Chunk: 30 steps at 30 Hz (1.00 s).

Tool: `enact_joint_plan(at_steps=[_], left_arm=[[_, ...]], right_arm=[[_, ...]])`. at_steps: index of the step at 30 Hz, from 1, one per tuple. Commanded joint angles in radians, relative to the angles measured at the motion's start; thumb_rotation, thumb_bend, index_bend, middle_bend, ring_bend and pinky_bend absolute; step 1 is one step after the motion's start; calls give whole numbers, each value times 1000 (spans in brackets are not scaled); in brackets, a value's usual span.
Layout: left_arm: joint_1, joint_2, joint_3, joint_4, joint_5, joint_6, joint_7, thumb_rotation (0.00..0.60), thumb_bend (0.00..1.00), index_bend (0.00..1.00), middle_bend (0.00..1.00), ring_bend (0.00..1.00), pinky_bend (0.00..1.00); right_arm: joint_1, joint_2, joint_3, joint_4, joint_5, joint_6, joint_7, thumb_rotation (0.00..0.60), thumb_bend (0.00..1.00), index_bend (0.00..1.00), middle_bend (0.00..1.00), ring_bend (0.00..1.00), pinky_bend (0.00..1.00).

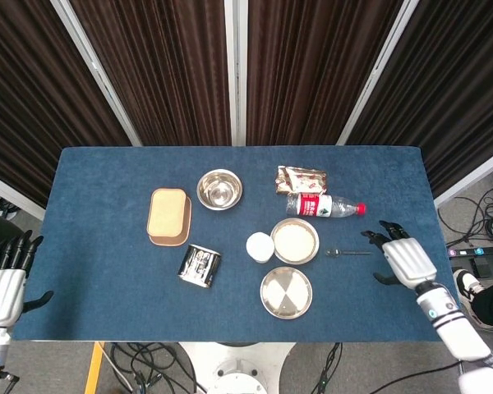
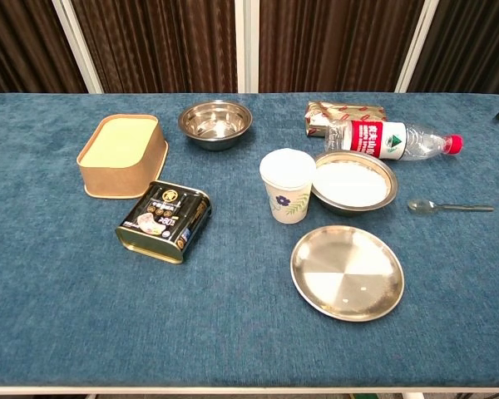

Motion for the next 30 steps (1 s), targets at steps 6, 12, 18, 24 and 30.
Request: enact_joint_plan(at_steps=[6, 12, 18, 24, 30], left_arm=[[-1, -7, 2, -1, -8, -9, 3, 600, 27, 112, 67, 34, 61], [-2, -8, 1, 2, -17, -16, 0, 600, 27, 112, 67, 35, 61], [-6, -14, 0, 7, -18, -20, -2, 600, 27, 112, 67, 34, 61], [-7, -16, 0, 10, -22, -24, -5, 600, 27, 112, 67, 35, 60], [-6, -17, 1, 12, -25, -27, -8, 600, 26, 112, 67, 34, 60]], right_arm=[[128, -230, 14, 253, 135, -161, -106, 600, 126, 325, 339, 42, 75], [152, -311, 7, 361, 153, -178, -126, 600, 218, 411, 403, 90, 76], [160, -329, 8, 404, 171, -186, -116, 600, 232, 448, 447, 117, 75], [165, -341, 2, 423, 170, -188, -102, 600, 244, 467, 475, 137, 76], [166, -351, -10, 445, 161, -189, -89, 600, 251, 481, 495, 151, 76]])
